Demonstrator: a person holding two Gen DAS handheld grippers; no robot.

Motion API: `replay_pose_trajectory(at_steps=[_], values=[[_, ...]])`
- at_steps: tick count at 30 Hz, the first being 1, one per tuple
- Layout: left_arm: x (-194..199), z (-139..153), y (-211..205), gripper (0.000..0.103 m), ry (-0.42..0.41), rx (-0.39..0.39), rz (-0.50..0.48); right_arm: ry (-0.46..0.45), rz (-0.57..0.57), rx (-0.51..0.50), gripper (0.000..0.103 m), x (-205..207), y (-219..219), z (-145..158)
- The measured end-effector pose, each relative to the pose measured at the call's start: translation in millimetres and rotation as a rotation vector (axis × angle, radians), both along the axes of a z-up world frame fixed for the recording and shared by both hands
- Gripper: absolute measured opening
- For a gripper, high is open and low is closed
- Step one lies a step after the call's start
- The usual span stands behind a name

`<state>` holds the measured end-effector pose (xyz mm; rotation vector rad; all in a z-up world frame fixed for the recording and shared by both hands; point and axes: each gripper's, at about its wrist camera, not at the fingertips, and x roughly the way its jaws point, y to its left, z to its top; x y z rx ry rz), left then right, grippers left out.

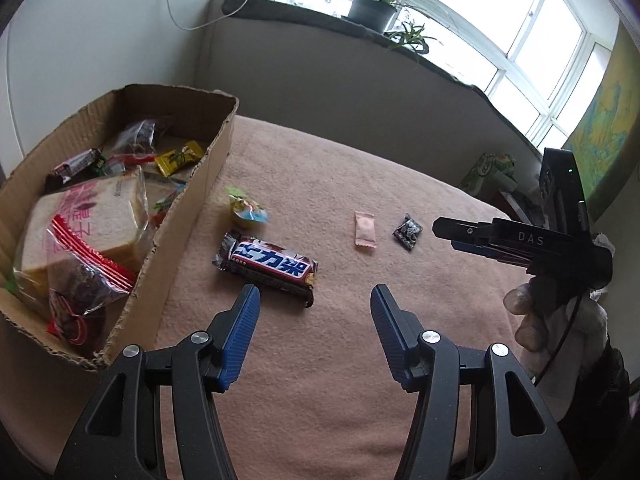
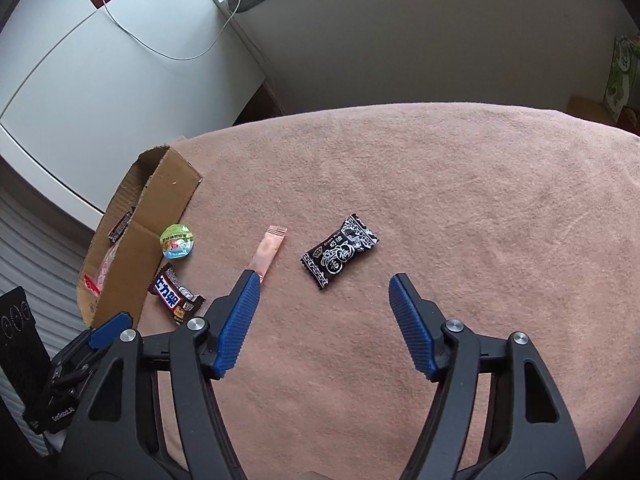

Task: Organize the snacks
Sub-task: 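Withdraw both open grippers from the box toward the remaining snacks, then grasp the blue-white chocolate bar with the left gripper while the right gripper grasps the black candy packet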

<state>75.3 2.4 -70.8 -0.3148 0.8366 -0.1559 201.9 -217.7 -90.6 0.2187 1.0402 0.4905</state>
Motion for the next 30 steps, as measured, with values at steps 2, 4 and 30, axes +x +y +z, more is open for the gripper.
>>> replay_pose_trajectory(at_steps=[2, 4, 30], values=[[5, -6, 1, 0.057, 0.020, 0.006, 0.017, 0.011, 0.001, 0.011, 0.069, 4, 1, -3], [10, -9, 3, 0.057, 0.034, -0.008, 0.035, 0.021, -0.001, 0.015, 0.062, 10, 3, -6], [69, -29, -15, 0.057, 0.069, 0.143, 0.048, -0.092, 0.079, -0.248, 0.048, 19, 41, -16]])
